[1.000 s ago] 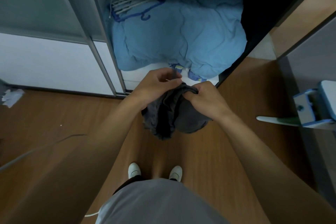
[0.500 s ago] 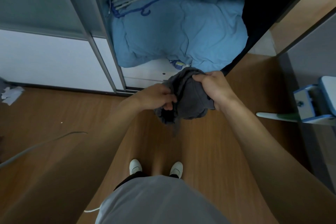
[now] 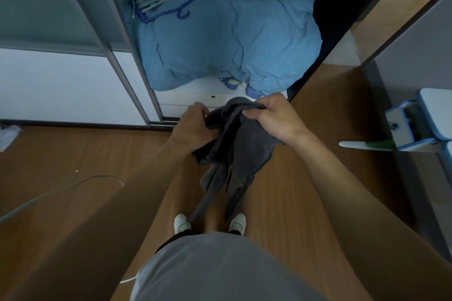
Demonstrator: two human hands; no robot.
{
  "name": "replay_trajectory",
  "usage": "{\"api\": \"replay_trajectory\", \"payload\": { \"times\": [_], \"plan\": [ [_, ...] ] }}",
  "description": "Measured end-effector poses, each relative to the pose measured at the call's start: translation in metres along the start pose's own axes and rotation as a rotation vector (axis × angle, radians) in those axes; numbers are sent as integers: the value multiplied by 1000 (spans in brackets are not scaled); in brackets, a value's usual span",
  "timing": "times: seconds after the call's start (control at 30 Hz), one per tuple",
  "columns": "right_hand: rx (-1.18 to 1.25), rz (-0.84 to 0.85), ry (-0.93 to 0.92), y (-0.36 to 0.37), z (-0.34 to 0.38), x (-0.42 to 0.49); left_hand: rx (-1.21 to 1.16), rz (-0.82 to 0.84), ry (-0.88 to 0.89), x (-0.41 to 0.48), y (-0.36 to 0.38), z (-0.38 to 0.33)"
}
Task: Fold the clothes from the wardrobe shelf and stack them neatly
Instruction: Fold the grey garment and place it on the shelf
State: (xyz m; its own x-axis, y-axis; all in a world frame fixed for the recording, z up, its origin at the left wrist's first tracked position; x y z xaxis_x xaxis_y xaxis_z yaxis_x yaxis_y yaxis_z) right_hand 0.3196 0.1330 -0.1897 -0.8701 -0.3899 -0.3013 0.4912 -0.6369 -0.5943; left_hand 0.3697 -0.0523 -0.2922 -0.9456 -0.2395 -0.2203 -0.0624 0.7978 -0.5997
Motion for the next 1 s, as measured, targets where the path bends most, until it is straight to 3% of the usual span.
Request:
{"api": "replay_trajectory", "payload": {
  "times": [0.1, 0.2, 0.27, 0.43, 0.57, 0.73, 0.83, 1.0],
  "plan": [
    [-35, 6, -41, 0, 5, -1, -50, 137, 117, 4, 14, -10],
    [-35, -47, -40, -7, 7, 1, -221, 343, 135, 1, 23, -16],
    [-10, -101, -42, -13, 8, 4, -291, 389, 150, -3, 24, -27],
    [-19, -102, -72, -12, 18, 7, 111, 180, 157, 9, 8, -51],
    [-69, -95, -78, -18, 19, 9, 223, 258, 132, 12, -14, -65],
    [-236, -229, -98, -36, 13, 15, 374, 254, 89, 26, -37, -76],
    [-289, -288, -58, -42, 5, 16, 224, 248, 24, 30, -40, -85],
    [-273, -314, 38, -39, -19, 21, -300, 150, -186, 28, -44, -94]
  ]
}}
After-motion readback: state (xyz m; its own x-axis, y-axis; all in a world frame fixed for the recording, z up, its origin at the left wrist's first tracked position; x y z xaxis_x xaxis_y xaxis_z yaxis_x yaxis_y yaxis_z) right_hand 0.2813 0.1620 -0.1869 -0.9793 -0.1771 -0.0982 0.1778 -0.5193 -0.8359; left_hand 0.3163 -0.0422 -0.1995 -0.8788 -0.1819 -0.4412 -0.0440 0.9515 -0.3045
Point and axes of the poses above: each hand's wrist, its own x-axis towards the middle knuckle, its own y-axis out of the palm, z = x × y, the point moved 7 cm from there along x, towards the middle knuckle, and after that the axes turned 4 degrees about -x, right-handed, at the moved point
